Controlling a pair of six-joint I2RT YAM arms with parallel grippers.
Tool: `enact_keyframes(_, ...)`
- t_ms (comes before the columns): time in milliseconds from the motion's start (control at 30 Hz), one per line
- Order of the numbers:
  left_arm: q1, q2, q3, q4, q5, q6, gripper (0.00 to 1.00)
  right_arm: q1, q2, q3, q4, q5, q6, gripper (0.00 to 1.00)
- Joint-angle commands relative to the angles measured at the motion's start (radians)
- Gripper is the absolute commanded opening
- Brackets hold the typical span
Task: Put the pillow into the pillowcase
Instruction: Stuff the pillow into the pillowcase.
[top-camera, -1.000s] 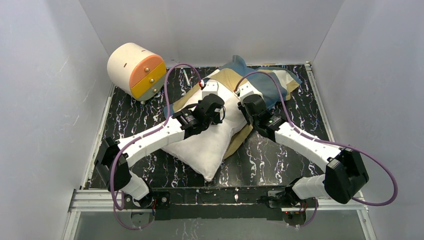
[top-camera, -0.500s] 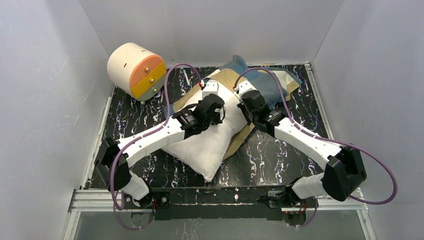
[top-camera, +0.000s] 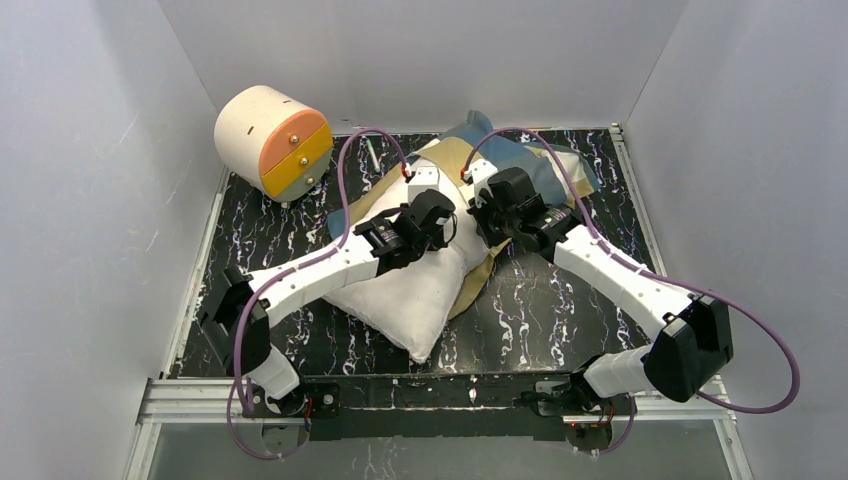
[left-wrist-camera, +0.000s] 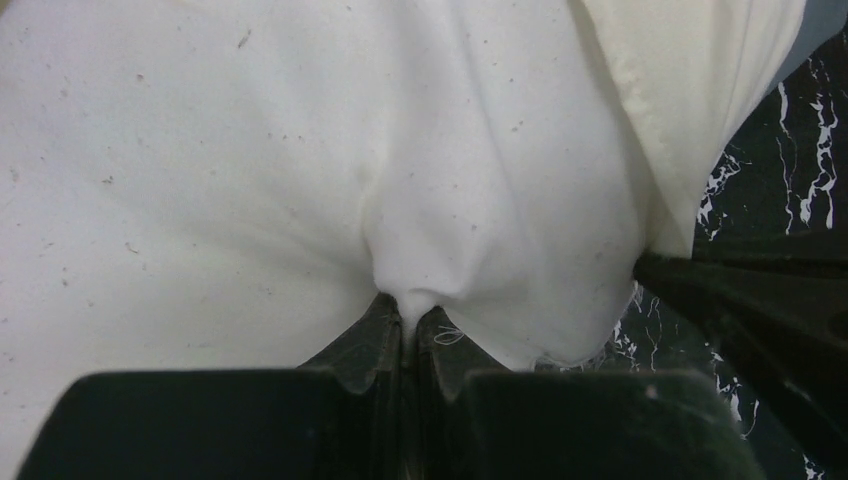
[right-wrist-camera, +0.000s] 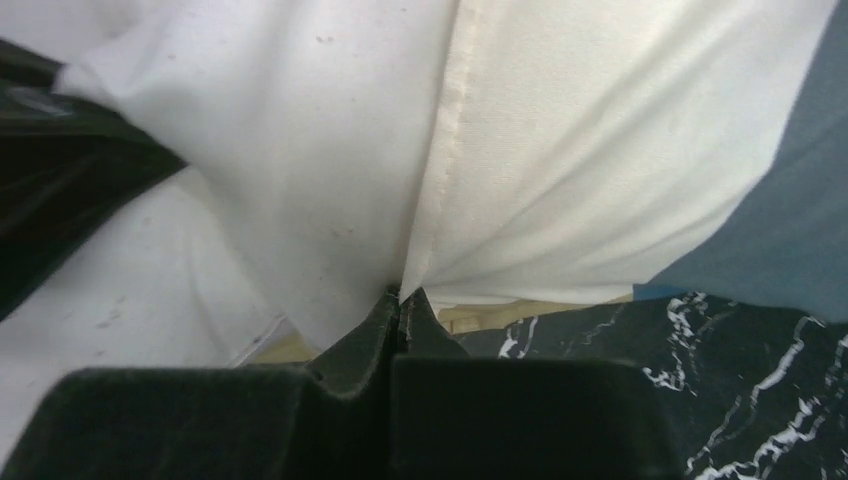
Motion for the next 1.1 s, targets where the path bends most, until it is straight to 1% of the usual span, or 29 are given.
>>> enact_keyframes(0,0.006,0.019,0.027,0.076,-0.045,-0.059,0.0,0.014,-0.032,0.048,-0.029,-0.397,0.018,0.01)
enact_keyframes(100,0.01,0.015,0.032,0.082,-0.074,-0.072,0.0,0.014,-0.07,-0.012,-0.074,-0.464,-0.012,0.01)
enact_keyframes(200,0.014,0.017,0.033,0.084,-0.072,-0.092,0.0,0.014,-0.104,-0.078,-0.123,-0.443,-0.029,0.01)
enact_keyframes(300,0.014,0.004,-0.002,0.094,-0.033,-0.137,0.0,0.014,-0.136,-0.121,-0.129,-0.401,-0.02,0.01)
enact_keyframes(333,0.014,-0.005,-0.019,0.106,-0.004,-0.153,0.0,0.014,-0.149,-0.123,-0.123,-0.389,-0.002,0.03)
enact_keyframes(433,0.014,-0.036,-0.044,0.128,0.115,-0.156,0.0,0.014,-0.197,-0.105,-0.094,-0.306,0.084,0.18)
enact_keyframes(467,0.014,-0.047,-0.035,0.099,0.14,-0.15,0.04,0.014,-0.213,-0.088,-0.081,-0.255,0.12,0.24)
enact_keyframes(500,0.015,-0.063,-0.026,0.07,0.156,-0.139,0.12,0.014,-0.23,-0.067,-0.067,-0.204,0.157,0.29)
enact_keyframes(567,0.033,-0.1,-0.014,0.028,0.19,-0.108,0.36,0.014,-0.259,-0.032,-0.009,-0.089,0.235,0.35)
enact_keyframes(600,0.061,-0.114,-0.009,0.006,0.232,-0.097,0.47,0.014,-0.269,-0.019,0.019,-0.03,0.273,0.37)
enact_keyframes(633,0.095,-0.122,0.003,-0.02,0.29,-0.09,0.53,0.014,-0.274,-0.004,0.047,0.017,0.315,0.37)
enact_keyframes(700,0.167,-0.13,0.021,-0.069,0.346,-0.063,0.58,0.014,-0.262,0.031,0.088,0.07,0.335,0.39)
enact_keyframes(767,0.222,-0.134,0.039,-0.118,0.322,-0.021,0.65,0.014,-0.224,0.084,0.103,0.11,0.334,0.4)
enact_keyframes(867,0.302,-0.112,0.075,-0.159,0.308,0.034,0.79,0.014,-0.114,0.19,0.093,0.168,0.279,0.43)
enact_keyframes(933,0.342,-0.068,0.109,-0.178,0.304,0.067,0.81,0.014,-0.032,0.294,0.071,0.204,0.206,0.46)
enact_keyframes(1067,0.38,0.019,0.174,-0.201,0.252,0.131,0.86,0.015,0.123,0.444,-0.012,0.259,0.089,0.52)
